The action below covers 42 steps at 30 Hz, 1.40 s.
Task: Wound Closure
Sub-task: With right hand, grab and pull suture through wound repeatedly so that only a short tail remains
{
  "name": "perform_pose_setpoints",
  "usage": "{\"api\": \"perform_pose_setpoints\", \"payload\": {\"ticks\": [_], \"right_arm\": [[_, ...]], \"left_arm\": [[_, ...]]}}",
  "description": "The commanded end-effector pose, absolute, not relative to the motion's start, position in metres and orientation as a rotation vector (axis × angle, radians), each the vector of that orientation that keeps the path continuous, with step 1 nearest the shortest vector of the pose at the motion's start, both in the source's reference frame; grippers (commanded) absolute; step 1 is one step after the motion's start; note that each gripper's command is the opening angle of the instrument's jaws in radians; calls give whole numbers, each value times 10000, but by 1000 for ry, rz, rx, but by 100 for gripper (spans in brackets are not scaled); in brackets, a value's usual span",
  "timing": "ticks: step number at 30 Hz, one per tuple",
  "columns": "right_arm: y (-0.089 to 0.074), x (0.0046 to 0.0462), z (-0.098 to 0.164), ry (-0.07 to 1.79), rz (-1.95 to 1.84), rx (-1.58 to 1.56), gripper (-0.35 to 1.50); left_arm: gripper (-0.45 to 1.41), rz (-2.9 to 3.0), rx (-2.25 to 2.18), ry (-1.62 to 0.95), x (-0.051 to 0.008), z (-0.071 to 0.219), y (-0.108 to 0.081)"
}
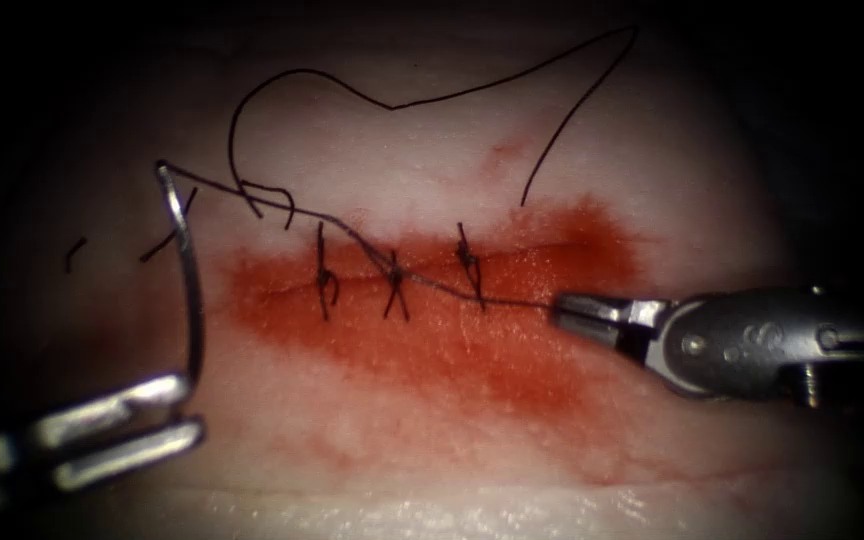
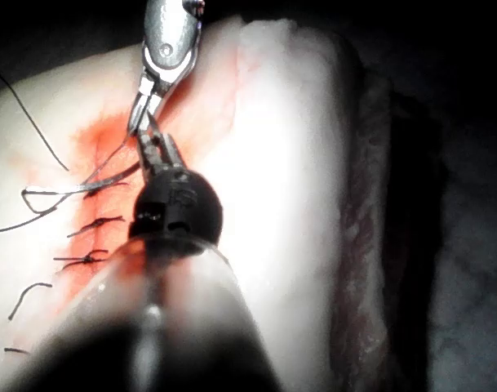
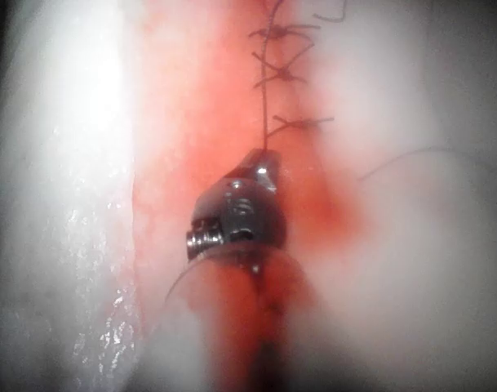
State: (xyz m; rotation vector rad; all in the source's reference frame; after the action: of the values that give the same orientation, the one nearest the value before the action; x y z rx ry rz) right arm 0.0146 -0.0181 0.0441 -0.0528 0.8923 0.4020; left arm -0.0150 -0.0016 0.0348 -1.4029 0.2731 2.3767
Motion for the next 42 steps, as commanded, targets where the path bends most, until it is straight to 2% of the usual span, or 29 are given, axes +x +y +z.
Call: {"api": "perform_pose_setpoints", "payload": {"ticks": [1,6,17,20,21,23,24,26,30,42], "right_arm": [[-194,156,434,893,406,-48,-35],[-212,166,405,888,418,-39,-35],[-243,218,344,926,433,4,-35],[-241,221,339,923,343,-38,-35],[-238,220,340,921,322,-47,-23],[-229,212,344,918,299,-51,62],[-221,202,349,931,292,-66,93],[-204,179,362,958,297,-105,114],[-191,166,381,966,280,-130,125],[-174,156,441,944,318,-152,114]], "left_arm": [[-45,2376,-1405,274,-154,356,-16],[-45,2380,-1402,279,-148,372,-10],[-45,2363,-1392,283,-130,385,1],[-45,2355,-1390,290,-124,384,4],[-45,2350,-1392,293,-121,383,5],[-45,2343,-1387,299,-114,383,9],[-45,2333,-1381,309,-106,384,13],[-45,2320,-1351,335,-86,390,24],[-45,2321,-1317,355,-71,403,32],[-45,2324,-1292,375,-62,421,36]]}}
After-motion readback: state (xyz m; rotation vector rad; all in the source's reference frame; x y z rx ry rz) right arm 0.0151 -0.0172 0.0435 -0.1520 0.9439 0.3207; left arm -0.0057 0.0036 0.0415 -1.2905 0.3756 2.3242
